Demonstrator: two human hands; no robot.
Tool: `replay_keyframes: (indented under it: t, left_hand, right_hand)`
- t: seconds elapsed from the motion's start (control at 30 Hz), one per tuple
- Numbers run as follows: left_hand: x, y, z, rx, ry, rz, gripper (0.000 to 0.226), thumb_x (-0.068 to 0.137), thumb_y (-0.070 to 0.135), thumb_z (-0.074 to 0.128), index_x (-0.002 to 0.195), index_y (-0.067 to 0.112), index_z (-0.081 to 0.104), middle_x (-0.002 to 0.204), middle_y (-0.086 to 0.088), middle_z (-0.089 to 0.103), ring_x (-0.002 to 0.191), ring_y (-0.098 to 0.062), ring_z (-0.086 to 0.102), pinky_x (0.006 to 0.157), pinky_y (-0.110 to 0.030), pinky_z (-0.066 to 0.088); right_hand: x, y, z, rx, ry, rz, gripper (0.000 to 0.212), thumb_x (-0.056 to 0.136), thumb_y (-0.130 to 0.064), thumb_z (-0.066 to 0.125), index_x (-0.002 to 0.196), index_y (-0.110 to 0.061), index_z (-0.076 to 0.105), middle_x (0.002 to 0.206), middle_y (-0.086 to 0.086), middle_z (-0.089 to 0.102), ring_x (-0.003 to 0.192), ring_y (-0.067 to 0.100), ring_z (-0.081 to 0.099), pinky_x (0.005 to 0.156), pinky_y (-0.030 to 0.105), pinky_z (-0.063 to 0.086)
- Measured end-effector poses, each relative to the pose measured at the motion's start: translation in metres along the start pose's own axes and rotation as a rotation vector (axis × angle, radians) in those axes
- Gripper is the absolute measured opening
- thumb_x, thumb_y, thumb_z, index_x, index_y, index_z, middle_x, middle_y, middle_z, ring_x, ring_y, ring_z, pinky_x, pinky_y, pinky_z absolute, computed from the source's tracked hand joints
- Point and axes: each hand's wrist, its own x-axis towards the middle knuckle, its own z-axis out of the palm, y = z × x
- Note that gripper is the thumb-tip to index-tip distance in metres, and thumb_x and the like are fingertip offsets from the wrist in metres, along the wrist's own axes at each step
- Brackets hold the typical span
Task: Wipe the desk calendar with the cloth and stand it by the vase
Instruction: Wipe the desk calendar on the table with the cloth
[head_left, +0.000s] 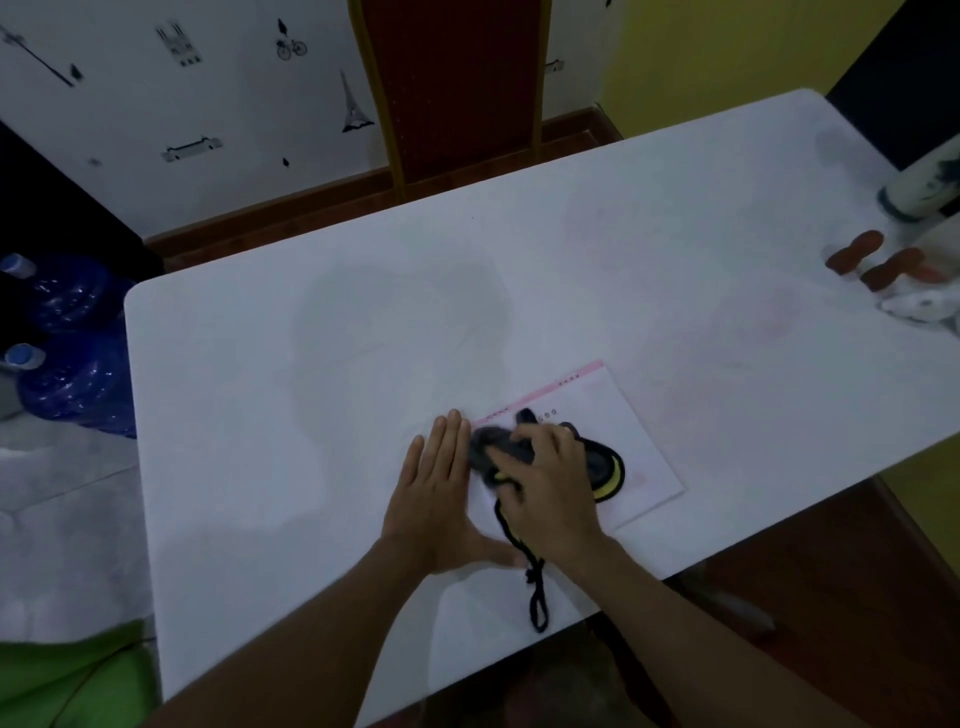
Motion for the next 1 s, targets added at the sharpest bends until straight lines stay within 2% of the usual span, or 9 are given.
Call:
replay_keyframes:
  t: [0.1, 0.2, 0.27, 0.43, 0.53, 0.63, 0.77, 0.87, 1.0]
  left_hand:
    - [0.000, 0.001, 0.000, -0.034, -0.002, -0.024, 0.165, 0.041, 0.111, 0.038, 0.154, 0.010, -0.030, 0.158, -0.002, -0.043, 0.146, -0.017, -0.041, 0.123, -0.041, -0.019]
    - [0.001, 0.001, 0.000, -0.032, -0.003, -0.033, 0.167, 0.040, 0.111, 0.039, 0.154, 0.009, -0.029, 0.160, -0.003, -0.041, 0.147, -0.018, -0.039, 0.123, -0.041, -0.019]
    - [0.001, 0.001, -0.001, -0.016, -0.010, -0.025, 0.167, 0.040, 0.110, 0.039, 0.154, 0.008, -0.028, 0.160, -0.004, -0.040, 0.148, -0.020, -0.038, 0.124, -0.042, -0.018]
    - [0.002, 0.002, 0.000, -0.013, -0.021, -0.029, 0.168, 0.040, 0.111, 0.039, 0.155, 0.008, -0.026, 0.161, -0.005, -0.038, 0.149, -0.021, -0.036, 0.124, -0.044, -0.017]
    - [0.001, 0.001, 0.001, -0.020, -0.026, -0.020, 0.168, 0.039, 0.111, 0.039, 0.156, 0.007, -0.024, 0.165, -0.008, -0.032, 0.151, -0.023, -0.031, 0.126, -0.047, -0.010]
    - [0.000, 0.001, 0.001, -0.007, -0.017, -0.008, 0.168, 0.040, 0.111, 0.038, 0.157, 0.006, -0.021, 0.166, -0.010, -0.028, 0.153, -0.024, -0.027, 0.127, -0.048, -0.008]
    - [0.001, 0.000, 0.002, 0.006, -0.026, -0.005, 0.168, 0.040, 0.111, 0.038, 0.157, 0.005, -0.020, 0.166, -0.012, -0.027, 0.154, -0.027, -0.025, 0.127, -0.048, -0.007]
    - [0.002, -0.001, 0.002, -0.001, -0.040, -0.004, 0.167, 0.041, 0.110, 0.040, 0.156, 0.005, -0.023, 0.165, -0.011, -0.029, 0.152, -0.026, -0.028, 0.126, -0.047, -0.011]
    - [0.005, -0.004, 0.002, -0.024, -0.060, 0.005, 0.163, 0.045, 0.109, 0.040, 0.154, 0.009, -0.028, 0.164, -0.009, -0.033, 0.150, -0.024, -0.033, 0.123, -0.045, -0.016]
  right_hand:
    - [-0.014, 0.032, -0.014, -0.019, 0.018, -0.025, 0.043, 0.083, -0.024, 0.055, 0.122, -0.027, 0.071, 0.123, 0.008, 0.058, 0.115, 0.033, 0.044, 0.096, 0.049, 0.043]
    - [0.018, 0.042, -0.022, -0.059, 0.150, 0.402, 0.039, 0.086, -0.018, 0.063, 0.124, -0.020, 0.072, 0.125, 0.015, 0.058, 0.114, 0.037, 0.042, 0.091, 0.055, 0.045]
    - [0.030, 0.024, -0.016, -0.032, 0.192, 0.513, 0.038, 0.085, -0.015, 0.066, 0.122, -0.018, 0.072, 0.127, 0.015, 0.057, 0.115, 0.039, 0.043, 0.092, 0.055, 0.044]
    - [-0.023, 0.019, -0.012, -0.015, -0.040, -0.017, 0.046, 0.083, -0.022, 0.053, 0.126, -0.024, 0.070, 0.127, 0.008, 0.058, 0.119, 0.035, 0.045, 0.101, 0.047, 0.043]
    - [0.006, 0.058, -0.031, -0.053, 0.064, 0.228, 0.042, 0.085, -0.016, 0.059, 0.125, -0.012, 0.069, 0.127, 0.020, 0.058, 0.116, 0.041, 0.046, 0.096, 0.056, 0.046]
    - [0.029, 0.061, -0.036, -0.042, 0.178, 0.495, 0.043, 0.089, -0.012, 0.061, 0.132, -0.017, 0.067, 0.140, 0.016, 0.054, 0.126, 0.041, 0.042, 0.101, 0.056, 0.041]
    - [-0.034, 0.016, -0.011, -0.053, 0.082, 0.180, 0.049, 0.086, -0.017, 0.054, 0.134, -0.021, 0.065, 0.145, 0.006, 0.055, 0.127, 0.039, 0.045, 0.099, 0.049, 0.041]
    - [-0.052, 0.036, -0.019, -0.072, 0.023, -0.008, 0.047, 0.086, -0.017, 0.052, 0.129, -0.017, 0.068, 0.142, 0.007, 0.057, 0.122, 0.039, 0.049, 0.097, 0.049, 0.043]
    - [-0.019, 0.052, -0.033, -0.056, 0.193, 0.426, 0.046, 0.085, -0.013, 0.060, 0.130, -0.020, 0.068, 0.133, 0.013, 0.055, 0.119, 0.036, 0.045, 0.097, 0.053, 0.043]
